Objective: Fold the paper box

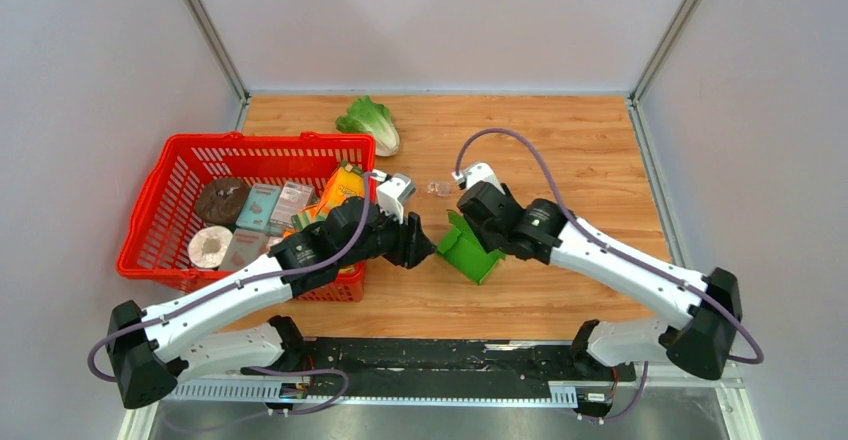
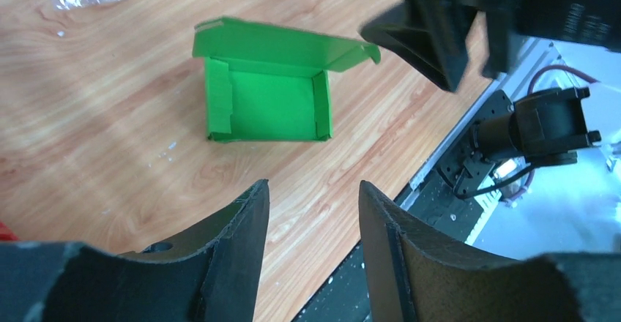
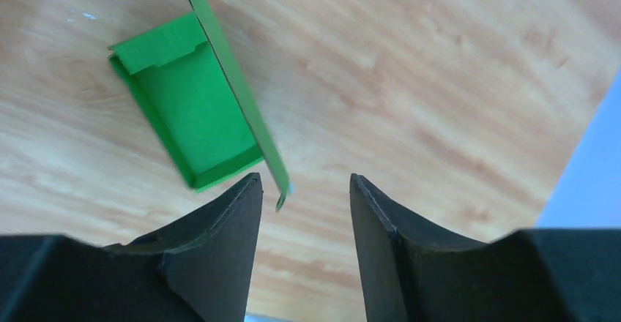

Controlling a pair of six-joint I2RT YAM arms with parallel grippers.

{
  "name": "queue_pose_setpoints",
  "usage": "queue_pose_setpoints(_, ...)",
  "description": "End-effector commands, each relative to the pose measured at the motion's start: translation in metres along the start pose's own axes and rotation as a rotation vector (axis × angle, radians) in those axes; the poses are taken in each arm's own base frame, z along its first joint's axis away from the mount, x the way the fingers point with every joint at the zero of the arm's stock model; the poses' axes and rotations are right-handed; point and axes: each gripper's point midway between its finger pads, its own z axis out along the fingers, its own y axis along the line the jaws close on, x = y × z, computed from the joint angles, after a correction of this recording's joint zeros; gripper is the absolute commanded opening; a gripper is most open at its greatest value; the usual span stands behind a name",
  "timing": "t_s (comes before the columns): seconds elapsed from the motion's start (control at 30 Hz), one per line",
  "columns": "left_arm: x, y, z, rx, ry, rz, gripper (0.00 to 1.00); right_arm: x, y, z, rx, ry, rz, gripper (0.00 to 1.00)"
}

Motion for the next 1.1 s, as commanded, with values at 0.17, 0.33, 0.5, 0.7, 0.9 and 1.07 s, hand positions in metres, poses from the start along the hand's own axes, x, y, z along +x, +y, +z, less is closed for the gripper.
queue_pose_setpoints(0.17,-0.041,0.009,-0.003,-0.111,-0.071,0.059,0.54,0.038,0.080,-0.064,-0.402,-0.086,0.404,0.38)
queue_pose_setpoints(0.33,-0.059,0.022,-0.027,-0.188,-0.169,0.050,0.54,0.039,0.133,-0.052,-0.492,-0.118,0.350,0.20)
queue_pose_setpoints(0.5,-0.054,0.028,-0.037,-0.212,-0.172,0.033,0.54,0.061,0.142,-0.001,-0.302,-0.033,0.264,0.02)
queue_pose_setpoints(0.7,-0.038,0.027,-0.036,-0.187,-0.125,0.018,0.53,0.084,0.133,0.034,-0.135,-0.001,0.274,0.00)
queue_pose_setpoints(0.9,-0.031,0.017,-0.017,-0.126,-0.091,0.018,0.45,0.110,0.095,0.052,0.053,0.021,0.372,0.01)
queue_pose_setpoints(1.07,-0.010,0.007,0.015,-0.065,-0.005,-0.001,0.38,0.110,0.072,0.054,0.106,0.003,0.420,0.05)
